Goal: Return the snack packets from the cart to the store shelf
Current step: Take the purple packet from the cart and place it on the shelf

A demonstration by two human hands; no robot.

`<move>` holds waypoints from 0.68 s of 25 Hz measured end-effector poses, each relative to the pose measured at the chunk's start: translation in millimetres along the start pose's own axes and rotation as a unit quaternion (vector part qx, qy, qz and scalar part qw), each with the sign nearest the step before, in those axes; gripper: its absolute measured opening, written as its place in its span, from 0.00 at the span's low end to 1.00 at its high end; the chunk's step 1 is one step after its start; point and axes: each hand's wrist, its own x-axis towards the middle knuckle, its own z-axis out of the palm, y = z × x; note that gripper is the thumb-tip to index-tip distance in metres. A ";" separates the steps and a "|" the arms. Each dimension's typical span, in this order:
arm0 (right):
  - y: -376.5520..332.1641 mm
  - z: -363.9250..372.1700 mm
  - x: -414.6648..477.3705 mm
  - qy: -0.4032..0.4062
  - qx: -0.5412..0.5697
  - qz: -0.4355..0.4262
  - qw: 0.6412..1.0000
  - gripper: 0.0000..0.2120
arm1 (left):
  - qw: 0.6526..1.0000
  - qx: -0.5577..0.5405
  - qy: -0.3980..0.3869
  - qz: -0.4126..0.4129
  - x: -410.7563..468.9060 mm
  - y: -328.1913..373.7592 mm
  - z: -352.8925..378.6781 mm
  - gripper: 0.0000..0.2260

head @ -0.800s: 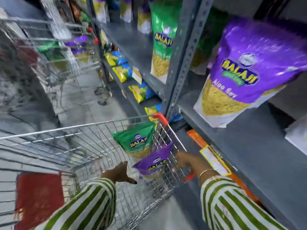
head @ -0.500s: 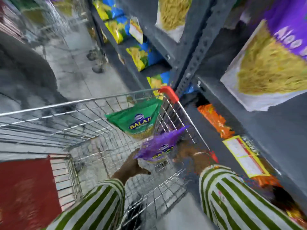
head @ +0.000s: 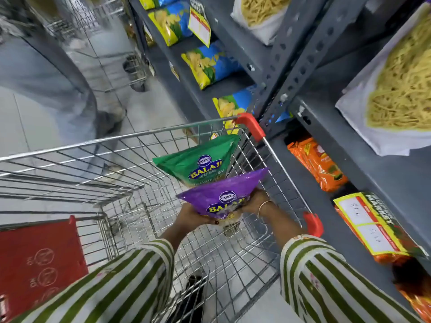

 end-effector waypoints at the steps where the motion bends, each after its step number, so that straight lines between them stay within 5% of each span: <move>1: -9.7 -3.8 -11.0 0.010 0.002 -0.021 1.000 0.33 | 0.999 -0.008 -0.001 -0.031 0.0 3.8 -6.0 0.25; 5: -33.4 -23.6 -47.5 -0.001 0.079 -0.079 0.994 0.28 | 0.996 0.074 0.054 0.018 -19.4 54.9 -35.7 0.32; 8: -53.5 -48.4 -84.1 0.043 0.122 -0.107 0.986 0.18 | 0.994 0.081 0.035 0.065 -39.2 101.0 -55.6 0.27; 13: -82.1 -99.6 -156.9 0.163 0.158 -0.165 0.960 0.28 | 0.980 0.094 0.064 0.166 -83.2 189.1 -62.8 0.25; 17: -83.4 -138.6 -221.5 0.245 0.177 -0.214 0.929 0.31 | 0.951 0.138 0.071 0.266 -105.8 250.7 -59.8 0.41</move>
